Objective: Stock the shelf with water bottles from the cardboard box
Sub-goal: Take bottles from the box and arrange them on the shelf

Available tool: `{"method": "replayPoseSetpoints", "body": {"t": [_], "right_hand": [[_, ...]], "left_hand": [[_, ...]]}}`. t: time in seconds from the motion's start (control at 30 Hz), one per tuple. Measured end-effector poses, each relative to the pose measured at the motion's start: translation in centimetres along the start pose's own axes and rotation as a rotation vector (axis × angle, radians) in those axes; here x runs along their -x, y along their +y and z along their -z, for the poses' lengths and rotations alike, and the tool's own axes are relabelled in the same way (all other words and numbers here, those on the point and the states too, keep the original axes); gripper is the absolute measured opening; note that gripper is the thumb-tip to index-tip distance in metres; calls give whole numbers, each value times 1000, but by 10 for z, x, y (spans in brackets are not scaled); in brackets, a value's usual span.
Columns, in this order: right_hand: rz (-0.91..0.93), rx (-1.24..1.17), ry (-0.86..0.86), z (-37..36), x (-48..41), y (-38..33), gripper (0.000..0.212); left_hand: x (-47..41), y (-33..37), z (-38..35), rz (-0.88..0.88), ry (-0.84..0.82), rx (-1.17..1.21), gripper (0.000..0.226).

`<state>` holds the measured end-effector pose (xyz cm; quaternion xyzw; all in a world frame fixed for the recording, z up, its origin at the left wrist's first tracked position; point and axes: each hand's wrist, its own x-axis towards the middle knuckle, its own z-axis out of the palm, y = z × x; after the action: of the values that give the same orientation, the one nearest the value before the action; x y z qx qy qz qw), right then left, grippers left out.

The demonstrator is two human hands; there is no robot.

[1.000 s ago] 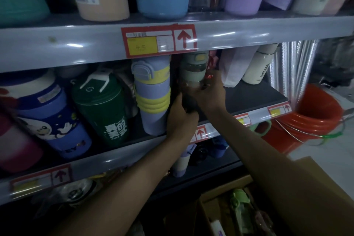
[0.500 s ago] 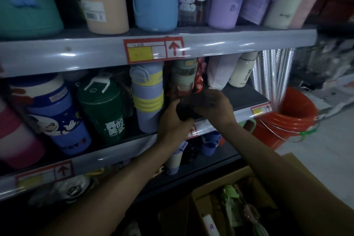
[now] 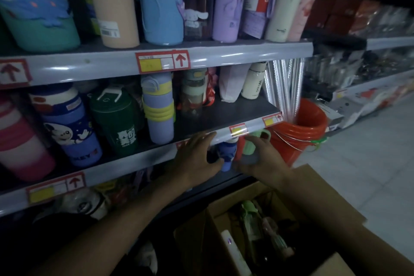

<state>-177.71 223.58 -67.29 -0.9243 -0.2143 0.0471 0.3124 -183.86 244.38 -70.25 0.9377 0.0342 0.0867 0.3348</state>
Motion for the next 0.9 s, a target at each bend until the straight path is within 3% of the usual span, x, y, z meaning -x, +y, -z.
{"method": "replayPoseSetpoints", "body": {"t": [0.17, 0.4, 0.63, 0.7, 0.83, 0.9], "right_hand": [[-50, 205, -100, 9, 43, 24, 107], [-148, 343, -291, 17, 95, 56, 132], [-232, 463, -627, -8, 139, 114, 116], [-225, 495, -664, -19, 150, 127, 115], [-213, 497, -708, -35, 168, 148, 87], [-235, 520, -752, -40, 176, 160, 83]], "left_hand": [[23, 5, -22, -136, -125, -302, 88], [43, 13, -58, -201, -364, -470, 90], [64, -1, -117, -283, -537, -545, 79], [68, -7, -134, -306, -604, -580, 75], [71, -15, -168, -332, -721, -657, 71], [70, -17, -188, -355, -778, -675, 66]]}}
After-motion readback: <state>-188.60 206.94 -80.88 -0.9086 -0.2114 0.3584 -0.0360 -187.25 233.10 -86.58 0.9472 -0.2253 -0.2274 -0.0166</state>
